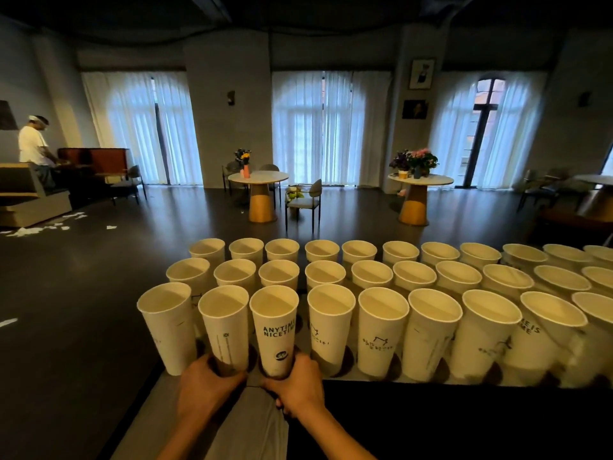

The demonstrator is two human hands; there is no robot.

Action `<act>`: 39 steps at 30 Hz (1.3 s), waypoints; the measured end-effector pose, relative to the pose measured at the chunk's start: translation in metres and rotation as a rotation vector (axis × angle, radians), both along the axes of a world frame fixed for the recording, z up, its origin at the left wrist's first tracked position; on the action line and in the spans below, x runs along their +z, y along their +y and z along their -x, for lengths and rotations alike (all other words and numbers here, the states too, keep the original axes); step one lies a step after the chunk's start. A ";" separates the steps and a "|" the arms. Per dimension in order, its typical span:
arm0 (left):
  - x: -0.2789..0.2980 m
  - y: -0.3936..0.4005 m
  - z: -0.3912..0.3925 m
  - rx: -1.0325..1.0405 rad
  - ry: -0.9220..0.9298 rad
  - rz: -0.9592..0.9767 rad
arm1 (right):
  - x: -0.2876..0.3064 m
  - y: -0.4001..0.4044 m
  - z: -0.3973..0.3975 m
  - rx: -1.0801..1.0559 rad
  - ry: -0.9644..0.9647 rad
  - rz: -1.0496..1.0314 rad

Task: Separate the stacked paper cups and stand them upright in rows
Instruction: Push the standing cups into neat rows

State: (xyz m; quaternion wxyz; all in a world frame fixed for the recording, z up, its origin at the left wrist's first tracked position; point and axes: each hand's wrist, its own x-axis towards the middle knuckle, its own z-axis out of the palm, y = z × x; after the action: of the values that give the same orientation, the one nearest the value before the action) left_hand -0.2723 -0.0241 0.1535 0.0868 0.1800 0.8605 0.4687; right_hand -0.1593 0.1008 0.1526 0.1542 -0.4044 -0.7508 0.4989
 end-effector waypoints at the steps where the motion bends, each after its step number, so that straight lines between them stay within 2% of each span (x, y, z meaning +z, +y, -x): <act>1: -0.001 -0.001 0.001 -0.001 0.006 0.011 | 0.002 -0.001 -0.002 0.015 0.003 0.019; 7: 0.001 0.002 -0.007 0.019 -0.027 0.009 | 0.002 0.004 -0.012 0.046 0.046 0.079; 13: 0.007 0.001 -0.023 0.180 -0.076 0.012 | -0.002 0.006 -0.038 -0.008 0.045 0.250; 18: 0.007 0.006 -0.046 0.181 0.003 0.055 | -0.009 0.033 -0.082 0.143 -0.021 0.277; 22: 0.011 0.025 -0.098 0.116 -0.021 0.088 | -0.007 0.074 -0.124 0.435 -0.106 0.175; 26: 0.026 0.059 -0.154 0.044 0.121 0.086 | 0.012 0.109 -0.171 0.646 -0.116 0.136; 31: 0.047 0.099 -0.227 -0.125 0.149 0.068 | 0.021 0.141 -0.234 0.723 -0.041 0.105; 39: 0.104 0.196 -0.315 -0.461 0.260 -0.097 | 0.065 0.210 -0.327 0.630 0.174 0.098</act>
State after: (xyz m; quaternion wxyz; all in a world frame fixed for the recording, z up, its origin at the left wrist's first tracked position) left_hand 0.0424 0.1719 0.2572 0.0713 0.4339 0.7773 0.4500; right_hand 0.1677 0.3106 0.2171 0.0362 -0.1150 -0.7980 0.5904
